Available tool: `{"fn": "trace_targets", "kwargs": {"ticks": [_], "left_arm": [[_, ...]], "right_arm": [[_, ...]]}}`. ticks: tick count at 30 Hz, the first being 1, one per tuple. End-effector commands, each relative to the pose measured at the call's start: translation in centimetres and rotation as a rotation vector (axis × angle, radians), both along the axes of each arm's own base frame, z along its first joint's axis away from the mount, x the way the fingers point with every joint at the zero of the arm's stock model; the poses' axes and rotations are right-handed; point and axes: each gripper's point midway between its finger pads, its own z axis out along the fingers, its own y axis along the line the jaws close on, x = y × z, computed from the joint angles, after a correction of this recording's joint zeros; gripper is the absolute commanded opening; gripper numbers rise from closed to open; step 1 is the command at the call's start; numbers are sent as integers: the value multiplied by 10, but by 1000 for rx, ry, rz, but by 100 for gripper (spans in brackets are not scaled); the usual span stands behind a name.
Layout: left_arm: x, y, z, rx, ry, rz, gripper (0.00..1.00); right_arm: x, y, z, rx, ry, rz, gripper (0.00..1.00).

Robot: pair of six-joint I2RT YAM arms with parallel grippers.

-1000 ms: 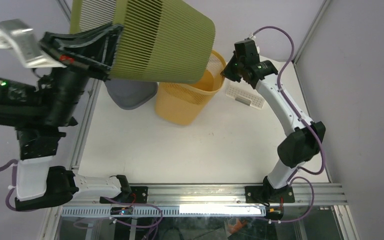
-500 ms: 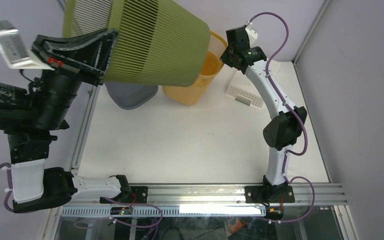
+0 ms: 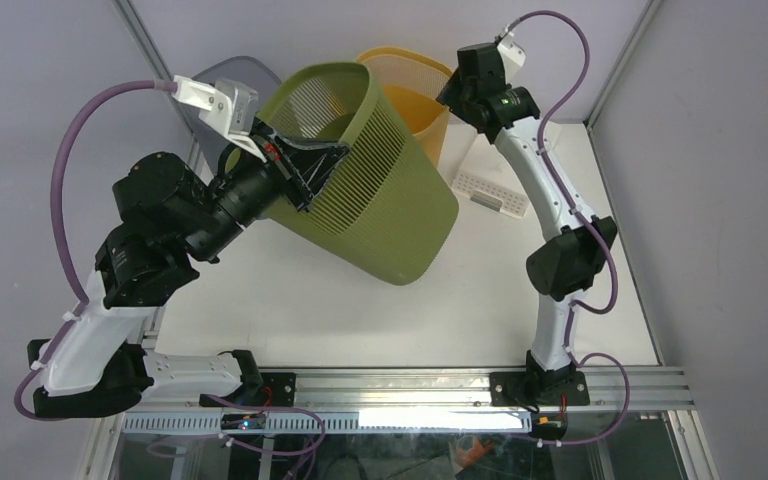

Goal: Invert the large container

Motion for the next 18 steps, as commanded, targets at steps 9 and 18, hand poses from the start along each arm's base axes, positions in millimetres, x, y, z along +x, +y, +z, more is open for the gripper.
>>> {"fn": "trace_targets", "kwargs": {"ticks": [9, 18], "left_arm": [[-22, 19, 33, -225, 4, -64, 0], [-14, 6, -31, -307, 190, -58, 0]], "right_arm": [[-57, 16, 132, 134, -280, 259, 100], [-186, -53, 47, 2, -176, 251, 99]]}}
